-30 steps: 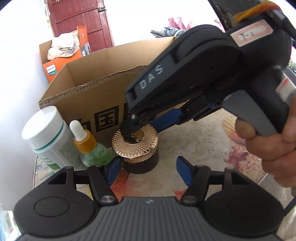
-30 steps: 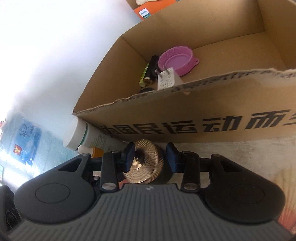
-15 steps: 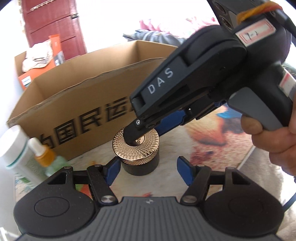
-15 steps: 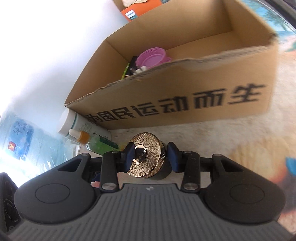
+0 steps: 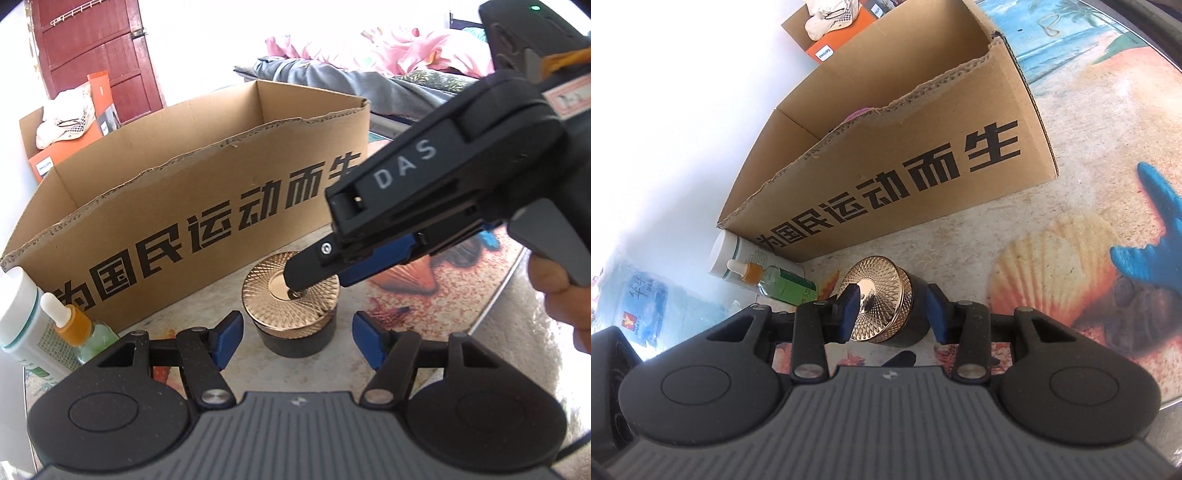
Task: Organize rigid objects
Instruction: 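Grasp the gold-lidded jar by its lid with the right tool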
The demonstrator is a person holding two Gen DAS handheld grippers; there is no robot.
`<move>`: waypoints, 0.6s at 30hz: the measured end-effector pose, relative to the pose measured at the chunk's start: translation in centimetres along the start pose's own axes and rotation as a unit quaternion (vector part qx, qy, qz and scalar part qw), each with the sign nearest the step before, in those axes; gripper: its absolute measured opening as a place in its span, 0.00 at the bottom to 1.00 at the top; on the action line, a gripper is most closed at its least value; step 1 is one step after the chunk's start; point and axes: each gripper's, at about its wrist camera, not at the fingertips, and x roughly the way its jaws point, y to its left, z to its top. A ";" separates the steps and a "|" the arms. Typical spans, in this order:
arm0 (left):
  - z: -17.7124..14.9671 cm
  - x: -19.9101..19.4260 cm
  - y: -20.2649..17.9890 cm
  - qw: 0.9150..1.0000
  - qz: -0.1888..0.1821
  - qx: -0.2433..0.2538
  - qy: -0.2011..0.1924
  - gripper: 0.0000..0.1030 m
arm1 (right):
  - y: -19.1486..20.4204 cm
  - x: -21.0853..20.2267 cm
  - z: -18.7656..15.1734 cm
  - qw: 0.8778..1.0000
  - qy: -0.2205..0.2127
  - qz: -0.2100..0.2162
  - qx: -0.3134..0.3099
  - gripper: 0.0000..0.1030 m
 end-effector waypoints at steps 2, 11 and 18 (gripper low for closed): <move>0.3 0.3 0.1 1.000 0.004 -0.002 0.001 0.65 | 0.1 0.1 0.0 1.000 0.001 0.001 -0.001 0.38; 0.5 0.4 0.0 1.000 0.015 0.002 0.000 0.58 | -0.5 0.7 -0.1 1.000 -0.002 0.014 0.012 0.39; 0.5 -0.1 0.6 1.000 0.007 -0.014 0.000 0.55 | 0.3 0.3 -0.5 1.000 -0.011 0.001 0.001 0.36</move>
